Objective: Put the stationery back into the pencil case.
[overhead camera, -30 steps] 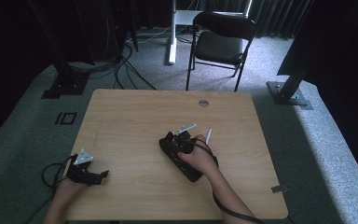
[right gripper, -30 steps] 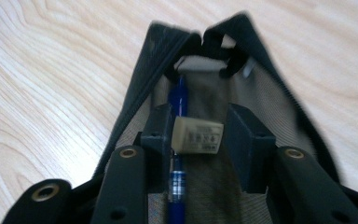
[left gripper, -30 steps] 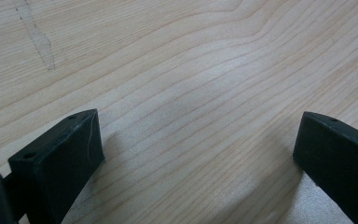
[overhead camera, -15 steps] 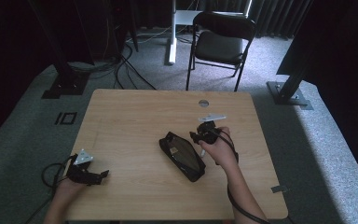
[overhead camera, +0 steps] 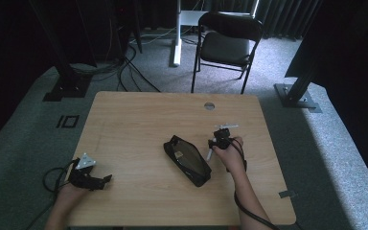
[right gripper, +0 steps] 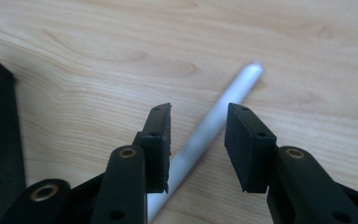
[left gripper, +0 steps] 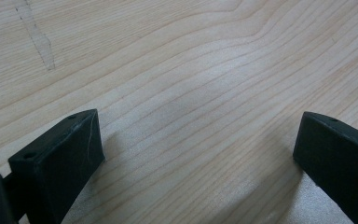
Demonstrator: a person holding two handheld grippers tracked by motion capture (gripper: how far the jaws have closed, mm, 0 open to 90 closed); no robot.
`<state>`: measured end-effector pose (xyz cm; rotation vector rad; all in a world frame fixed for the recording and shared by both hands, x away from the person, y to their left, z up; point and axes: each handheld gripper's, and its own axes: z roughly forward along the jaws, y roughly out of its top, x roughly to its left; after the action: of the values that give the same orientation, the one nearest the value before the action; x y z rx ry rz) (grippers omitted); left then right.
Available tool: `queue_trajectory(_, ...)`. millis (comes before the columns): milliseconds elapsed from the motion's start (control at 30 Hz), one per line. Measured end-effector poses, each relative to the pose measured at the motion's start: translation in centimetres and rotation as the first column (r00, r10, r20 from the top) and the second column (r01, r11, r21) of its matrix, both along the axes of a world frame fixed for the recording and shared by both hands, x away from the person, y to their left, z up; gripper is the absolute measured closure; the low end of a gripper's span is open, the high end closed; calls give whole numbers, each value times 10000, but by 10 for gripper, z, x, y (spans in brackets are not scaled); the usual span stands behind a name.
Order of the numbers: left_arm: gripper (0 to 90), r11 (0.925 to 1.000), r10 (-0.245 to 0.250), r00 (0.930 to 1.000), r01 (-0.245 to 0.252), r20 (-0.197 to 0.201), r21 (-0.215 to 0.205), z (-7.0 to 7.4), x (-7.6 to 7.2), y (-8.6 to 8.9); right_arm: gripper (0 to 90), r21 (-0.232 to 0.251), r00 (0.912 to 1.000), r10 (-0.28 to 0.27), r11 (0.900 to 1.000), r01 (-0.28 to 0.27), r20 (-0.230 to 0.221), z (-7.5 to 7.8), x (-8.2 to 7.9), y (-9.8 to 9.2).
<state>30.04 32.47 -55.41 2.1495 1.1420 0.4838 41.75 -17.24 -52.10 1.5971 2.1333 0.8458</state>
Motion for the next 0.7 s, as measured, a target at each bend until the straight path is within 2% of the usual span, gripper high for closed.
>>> queue_trajectory(133,16,10000,-3,10000,3,2,2,0,0,0,631,36,9994,-107,9999,108,-333,-9,3,-1)
queue_trajectory(267,16,10000,-3,10000,3,-2,5,0,0,0,670,-61,9989,-52,10000,49,-459,-13,4,-1)
queue_trajectory(433,16,10000,-4,10000,4,-2,5,0,0,0,782,-479,9989,78,9988,-100,-463,-12,5,-1)
queue_trajectory(533,16,10000,0,10000,0,2,-3,0,0,0,783,-245,9982,186,9995,-200,-575,-11,6,-2)
queue_trajectory(600,16,10000,-1,10000,1,2,-3,0,0,0,784,-33,9991,197,9998,-198,-384,-7,5,-3)
queue_trajectory(700,16,10000,0,10000,0,-3,1,0,0,0,783,241,9991,420,9988,-419,-58,8,-1,-1)
